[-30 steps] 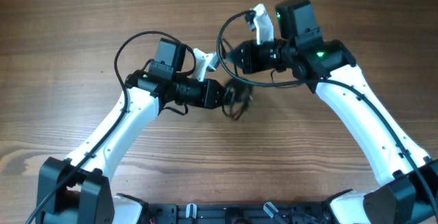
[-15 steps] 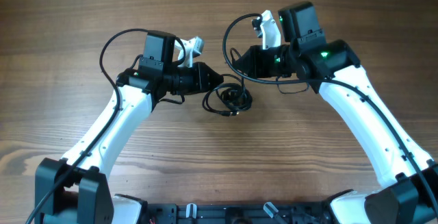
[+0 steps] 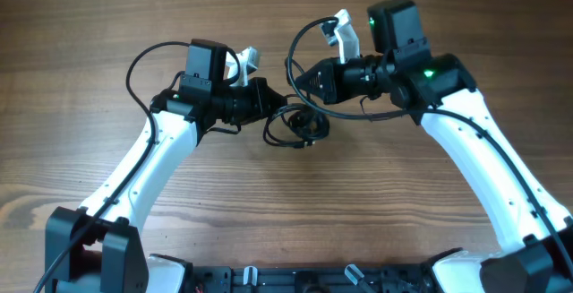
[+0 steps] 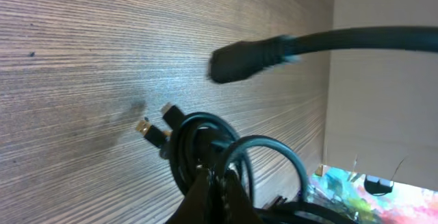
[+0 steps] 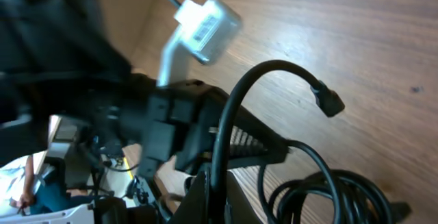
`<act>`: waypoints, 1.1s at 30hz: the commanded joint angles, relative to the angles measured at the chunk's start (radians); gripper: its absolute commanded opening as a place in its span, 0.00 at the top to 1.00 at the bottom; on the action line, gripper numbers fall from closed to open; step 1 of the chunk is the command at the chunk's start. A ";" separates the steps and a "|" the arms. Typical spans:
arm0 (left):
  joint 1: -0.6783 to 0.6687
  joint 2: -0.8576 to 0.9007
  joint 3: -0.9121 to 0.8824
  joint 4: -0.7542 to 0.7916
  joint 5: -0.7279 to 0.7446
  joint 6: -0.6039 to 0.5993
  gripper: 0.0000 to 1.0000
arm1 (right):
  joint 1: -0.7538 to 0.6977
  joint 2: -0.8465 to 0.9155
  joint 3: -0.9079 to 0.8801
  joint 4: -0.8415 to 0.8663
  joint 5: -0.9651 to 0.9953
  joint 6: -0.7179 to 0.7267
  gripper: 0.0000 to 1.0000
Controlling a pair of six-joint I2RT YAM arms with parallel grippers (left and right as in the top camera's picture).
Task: Untangle cables
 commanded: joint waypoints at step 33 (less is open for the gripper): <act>0.206 -0.001 0.003 -0.074 -0.129 -0.138 0.96 | 0.297 -0.126 0.011 -0.163 -0.357 -0.675 0.96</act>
